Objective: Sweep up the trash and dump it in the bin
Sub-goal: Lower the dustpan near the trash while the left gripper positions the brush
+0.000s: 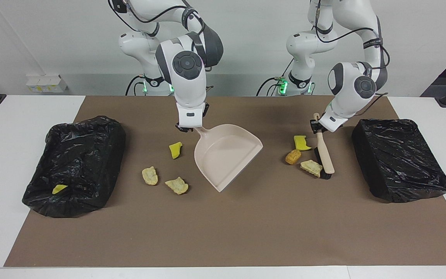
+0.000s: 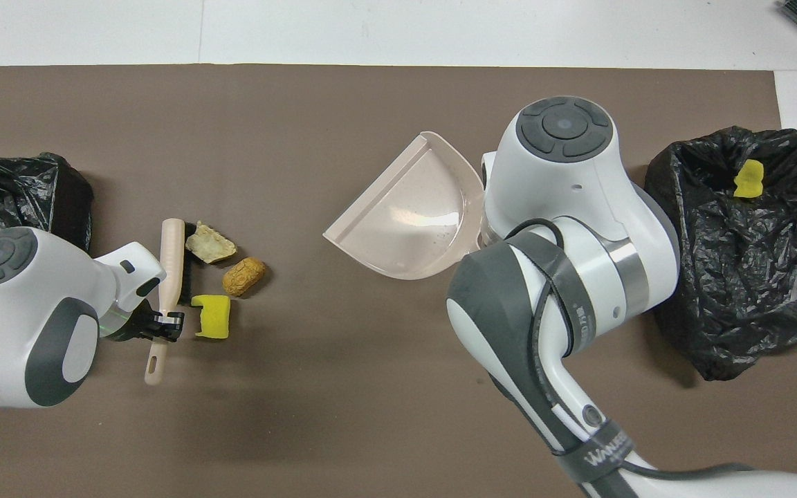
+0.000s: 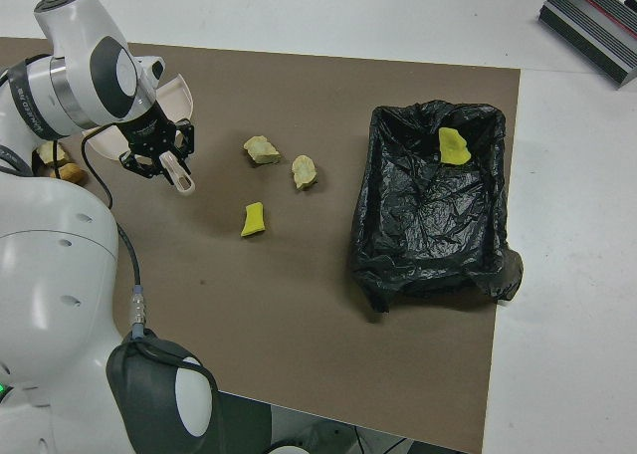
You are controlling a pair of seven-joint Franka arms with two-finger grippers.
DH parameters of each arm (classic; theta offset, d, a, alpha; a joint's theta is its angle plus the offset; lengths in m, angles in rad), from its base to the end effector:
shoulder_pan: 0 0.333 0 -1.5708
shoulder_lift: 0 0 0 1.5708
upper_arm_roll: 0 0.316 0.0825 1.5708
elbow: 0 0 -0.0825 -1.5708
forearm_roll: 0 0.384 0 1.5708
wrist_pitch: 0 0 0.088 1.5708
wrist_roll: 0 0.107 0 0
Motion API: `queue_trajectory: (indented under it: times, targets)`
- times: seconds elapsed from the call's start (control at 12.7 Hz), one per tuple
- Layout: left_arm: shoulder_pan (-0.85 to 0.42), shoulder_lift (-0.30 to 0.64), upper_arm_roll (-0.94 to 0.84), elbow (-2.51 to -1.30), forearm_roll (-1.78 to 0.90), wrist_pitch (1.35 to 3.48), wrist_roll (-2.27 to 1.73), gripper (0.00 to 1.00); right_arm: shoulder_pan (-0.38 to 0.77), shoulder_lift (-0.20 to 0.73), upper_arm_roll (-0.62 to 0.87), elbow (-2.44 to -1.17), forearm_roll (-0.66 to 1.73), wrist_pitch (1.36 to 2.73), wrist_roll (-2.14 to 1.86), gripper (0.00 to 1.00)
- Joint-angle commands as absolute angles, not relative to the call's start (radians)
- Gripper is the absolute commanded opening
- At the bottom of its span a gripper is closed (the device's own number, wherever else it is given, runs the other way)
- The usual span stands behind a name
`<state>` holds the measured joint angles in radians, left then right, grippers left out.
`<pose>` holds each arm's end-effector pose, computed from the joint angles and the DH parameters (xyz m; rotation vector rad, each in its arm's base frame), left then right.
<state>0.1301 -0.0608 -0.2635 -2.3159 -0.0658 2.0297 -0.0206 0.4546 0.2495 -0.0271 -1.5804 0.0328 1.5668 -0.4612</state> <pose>0.4701 -0.0669 0.3497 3.0968 -0.1156 -0.3571 0.5507 0.2564 0.4741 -2.7879 -1.3201 0.4072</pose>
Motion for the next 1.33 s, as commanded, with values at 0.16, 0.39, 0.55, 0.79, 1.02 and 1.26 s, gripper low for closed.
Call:
queue_trajectory:
  times: [0.16,0.39,0.55,0.79,1.02,1.26]
  targets:
    - [0.109,-0.081,-0.256,-2.283,-0.064,2.037,-0.025,0.00,0.505,0.169,-0.018,-1.778,-0.083,1.589,-0.589,0.00]
    - [0.136,-0.080,-0.250,-2.290,-0.064,2.083,-0.017,0.00,0.569,0.169,-0.017,-1.844,-0.173,1.609,-0.637,0.00]
    - [0.152,-0.080,-0.252,-2.312,-0.064,2.141,-0.020,0.00,0.616,0.216,-0.015,-1.850,-0.228,1.621,-0.640,0.00]
    - [0.132,-0.081,-0.258,-2.371,-0.064,2.166,-0.015,0.00,0.630,0.250,-0.015,-1.850,-0.277,1.643,-0.717,0.00]
    - [0.071,-0.092,-0.261,-2.390,-0.066,2.164,-0.024,0.00,0.640,0.249,-0.015,-1.850,-0.299,1.644,-0.749,0.00]
    - [-0.024,-0.092,-0.274,-2.425,-0.077,2.172,-0.050,0.00,0.673,0.247,-0.015,-1.890,-0.308,1.687,-0.732,0.00]
